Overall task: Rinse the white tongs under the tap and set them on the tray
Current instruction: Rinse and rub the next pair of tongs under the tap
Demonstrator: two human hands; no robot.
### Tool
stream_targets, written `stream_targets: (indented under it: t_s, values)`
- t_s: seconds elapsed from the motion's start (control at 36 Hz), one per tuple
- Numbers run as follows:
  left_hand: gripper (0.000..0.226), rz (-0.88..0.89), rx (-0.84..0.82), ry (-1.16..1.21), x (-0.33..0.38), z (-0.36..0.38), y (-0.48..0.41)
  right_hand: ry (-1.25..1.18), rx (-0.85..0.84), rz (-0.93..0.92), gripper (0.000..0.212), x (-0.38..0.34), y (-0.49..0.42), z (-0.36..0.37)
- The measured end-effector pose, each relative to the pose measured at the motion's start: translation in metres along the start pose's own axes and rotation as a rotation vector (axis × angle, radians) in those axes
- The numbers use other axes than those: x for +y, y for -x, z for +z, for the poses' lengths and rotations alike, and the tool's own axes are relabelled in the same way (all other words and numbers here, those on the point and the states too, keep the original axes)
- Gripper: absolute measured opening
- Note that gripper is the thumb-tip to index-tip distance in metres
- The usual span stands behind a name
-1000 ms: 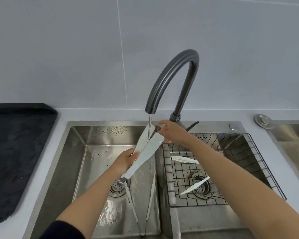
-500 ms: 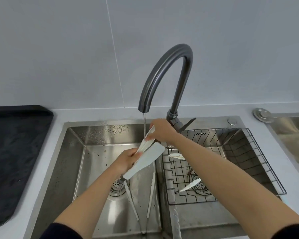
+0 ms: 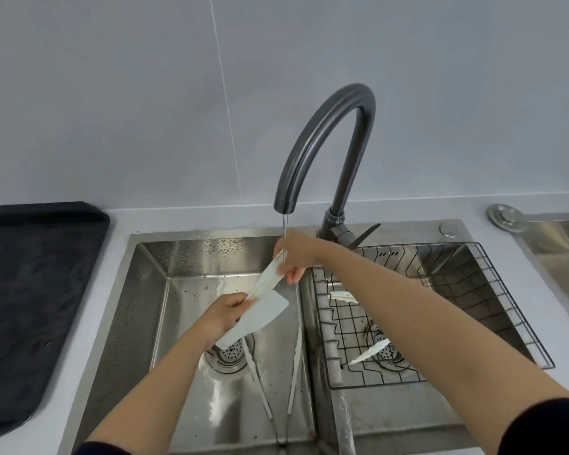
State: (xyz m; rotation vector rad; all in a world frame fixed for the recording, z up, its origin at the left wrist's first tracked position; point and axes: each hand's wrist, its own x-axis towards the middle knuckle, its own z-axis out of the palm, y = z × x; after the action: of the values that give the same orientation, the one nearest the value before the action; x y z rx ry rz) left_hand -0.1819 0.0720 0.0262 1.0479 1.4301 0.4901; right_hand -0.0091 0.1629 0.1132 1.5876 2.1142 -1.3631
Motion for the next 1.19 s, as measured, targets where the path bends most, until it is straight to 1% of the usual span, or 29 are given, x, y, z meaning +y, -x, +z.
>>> stream_targets:
  t_s: [0.06, 0.14, 0.19, 0.25, 0.31, 0.33, 0.36, 0.42, 0.47, 0.53, 0.58, 0.69, 0.78, 0.86, 0.92, 1.03, 1.14, 1.19]
  values:
    - [0.007, -0.015, -0.016, 0.008, -0.003, -0.001, 0.001, 0.055, 0.036, 0.0, 0.011, -0.003, -0.003, 0.009]
    - [0.013, -0.041, -0.034, 0.003, -0.008, 0.0, 0.003, 0.207, 0.06, -0.009, 0.02, -0.006, -0.005, 0.02]
    - [0.015, -0.053, -0.04, 0.014, -0.011, 0.001, 0.004, 0.234, 0.055, -0.01, 0.023, -0.006, -0.006, 0.023]
    - [0.02, -0.065, -0.053, 0.057, -0.01, -0.001, 0.006, 0.156, 0.017, -0.013, 0.021, -0.005, -0.006, 0.022]
    - [0.029, -0.079, -0.086, 0.089, -0.01, -0.005, 0.008, 0.087, -0.046, -0.009, 0.005, -0.004, -0.004, 0.017]
    - [0.033, -0.084, -0.1, 0.091, -0.01, -0.007, 0.009, 0.065, -0.077, -0.007, 0.008, -0.005, -0.002, 0.015]
    - [0.035, -0.087, -0.11, 0.093, -0.01, -0.009, 0.011, 0.056, -0.097, -0.012, 0.018, -0.004, 0.0, 0.012]
    - [0.035, -0.098, -0.138, 0.092, -0.012, -0.011, 0.011, -0.016, -0.13, -0.004, 0.031, -0.005, 0.004, 0.007]
    - [0.032, -0.117, -0.148, 0.109, -0.011, -0.009, 0.012, -0.13, -0.182, -0.015, 0.034, -0.004, 0.006, 0.004]
    - [0.025, -0.115, -0.127, 0.14, -0.012, -0.006, 0.014, -0.308, -0.196, -0.005, 0.036, -0.002, 0.006, 0.005]
    - [0.018, -0.098, -0.101, 0.17, -0.015, -0.005, 0.014, -0.447, -0.159, -0.001, 0.04, 0.004, 0.002, 0.007]
    - [0.019, -0.12, -0.011, 0.208, -0.029, -0.004, 0.012, -0.623, -0.025, 0.02, 0.045, 0.013, 0.004, 0.02]
    - [0.017, -0.133, 0.1, 0.196, -0.04, 0.0, 0.011, -0.648, 0.049, 0.082, 0.053, 0.021, 0.008, 0.034]
    - [0.021, -0.166, 0.195, 0.214, -0.051, 0.005, 0.008, -0.64, 0.136, 0.195, 0.053, 0.034, 0.005, 0.052]
    - [0.021, -0.185, 0.238, 0.245, -0.056, 0.01, 0.006, -0.612, 0.158, 0.257, 0.053, 0.04, 0.003, 0.065]
    - [0.014, -0.21, 0.268, 0.318, -0.06, 0.025, 0.001, -0.755, 0.129, 0.289, 0.057, 0.048, -0.005, 0.091]
    - [0.025, -0.215, 0.305, 0.317, -0.058, 0.041, -0.006, -0.927, 0.204, 0.356, 0.05, 0.05, -0.019, 0.113]
    - [0.027, -0.221, 0.292, 0.316, -0.059, 0.048, -0.008, -0.948, 0.243, 0.402, 0.046, 0.054, -0.026, 0.122]
